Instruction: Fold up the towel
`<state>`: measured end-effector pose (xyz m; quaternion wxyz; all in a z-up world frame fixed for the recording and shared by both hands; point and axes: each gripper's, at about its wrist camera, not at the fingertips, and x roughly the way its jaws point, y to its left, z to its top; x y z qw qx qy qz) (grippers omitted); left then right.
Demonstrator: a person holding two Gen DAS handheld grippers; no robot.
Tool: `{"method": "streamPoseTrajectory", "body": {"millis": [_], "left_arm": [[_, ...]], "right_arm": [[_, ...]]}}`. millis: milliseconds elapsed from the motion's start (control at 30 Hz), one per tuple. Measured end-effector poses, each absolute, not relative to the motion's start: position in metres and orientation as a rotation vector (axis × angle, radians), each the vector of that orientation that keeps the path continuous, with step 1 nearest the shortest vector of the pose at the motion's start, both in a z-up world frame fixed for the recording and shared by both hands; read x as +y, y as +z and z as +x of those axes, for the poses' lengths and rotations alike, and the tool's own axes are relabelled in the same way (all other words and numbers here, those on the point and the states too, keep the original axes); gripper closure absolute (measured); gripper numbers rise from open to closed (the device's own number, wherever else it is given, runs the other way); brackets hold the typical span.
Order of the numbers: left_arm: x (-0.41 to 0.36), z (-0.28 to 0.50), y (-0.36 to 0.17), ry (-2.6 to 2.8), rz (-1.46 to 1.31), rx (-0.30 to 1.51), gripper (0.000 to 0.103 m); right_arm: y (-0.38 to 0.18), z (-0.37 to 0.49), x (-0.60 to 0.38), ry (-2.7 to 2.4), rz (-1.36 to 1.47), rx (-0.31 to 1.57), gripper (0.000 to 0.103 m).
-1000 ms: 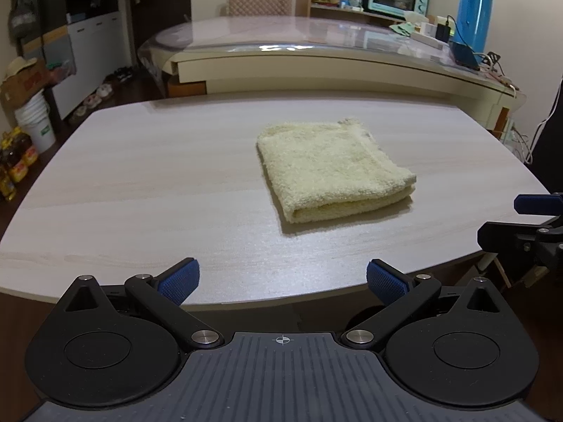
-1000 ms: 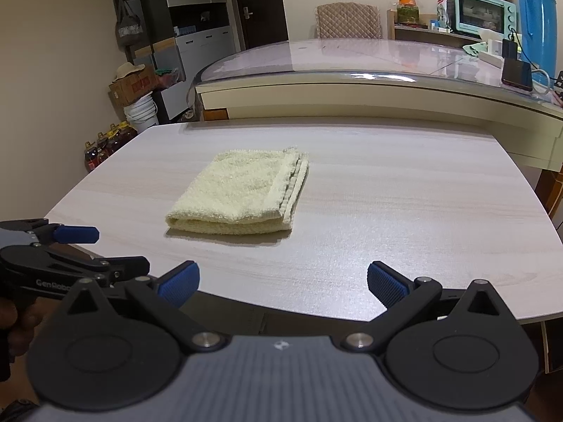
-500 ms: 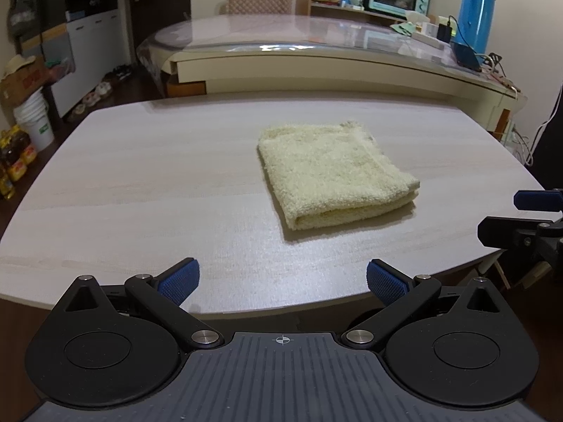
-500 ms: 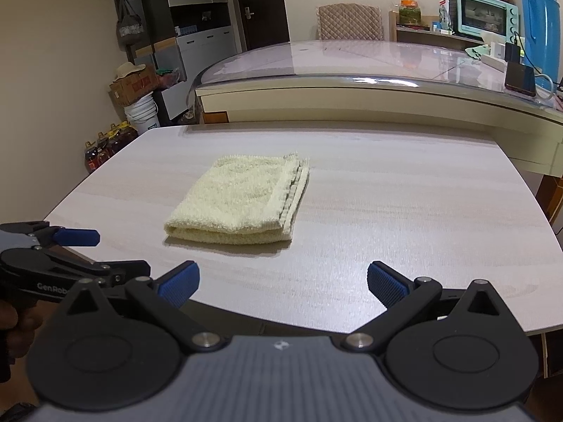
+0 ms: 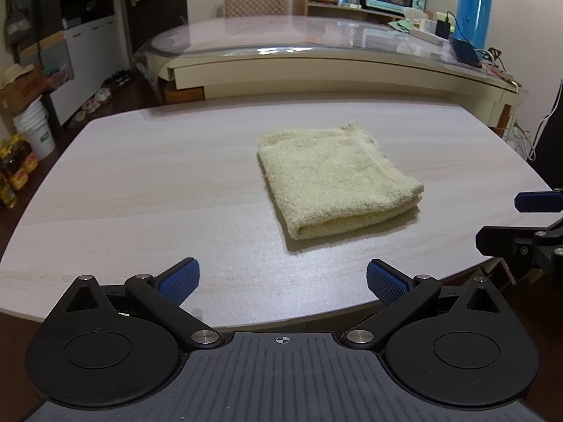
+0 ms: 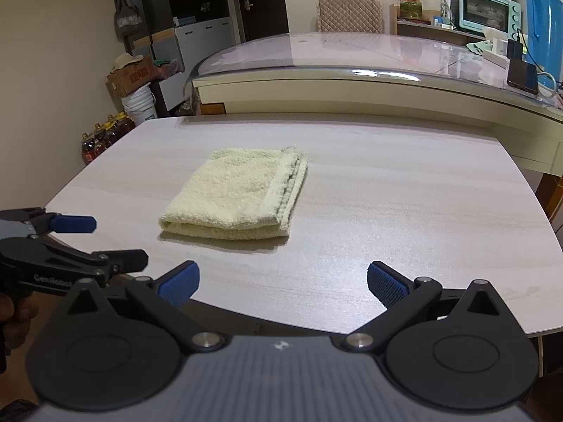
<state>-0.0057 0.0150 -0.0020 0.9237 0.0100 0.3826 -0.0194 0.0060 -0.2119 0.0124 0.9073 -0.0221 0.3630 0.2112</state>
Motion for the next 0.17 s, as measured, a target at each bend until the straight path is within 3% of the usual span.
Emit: {"method": "streamPoseTrajectory", "body": {"millis": [167], "left_arm": [[0.0167, -0.006, 0.0004, -0.042, 0.026, 0.769, 0.0]], "right_arm": [[0.011, 0.0082, -0.2109, 0.433, -0.05, 0.756, 0.0]]}}
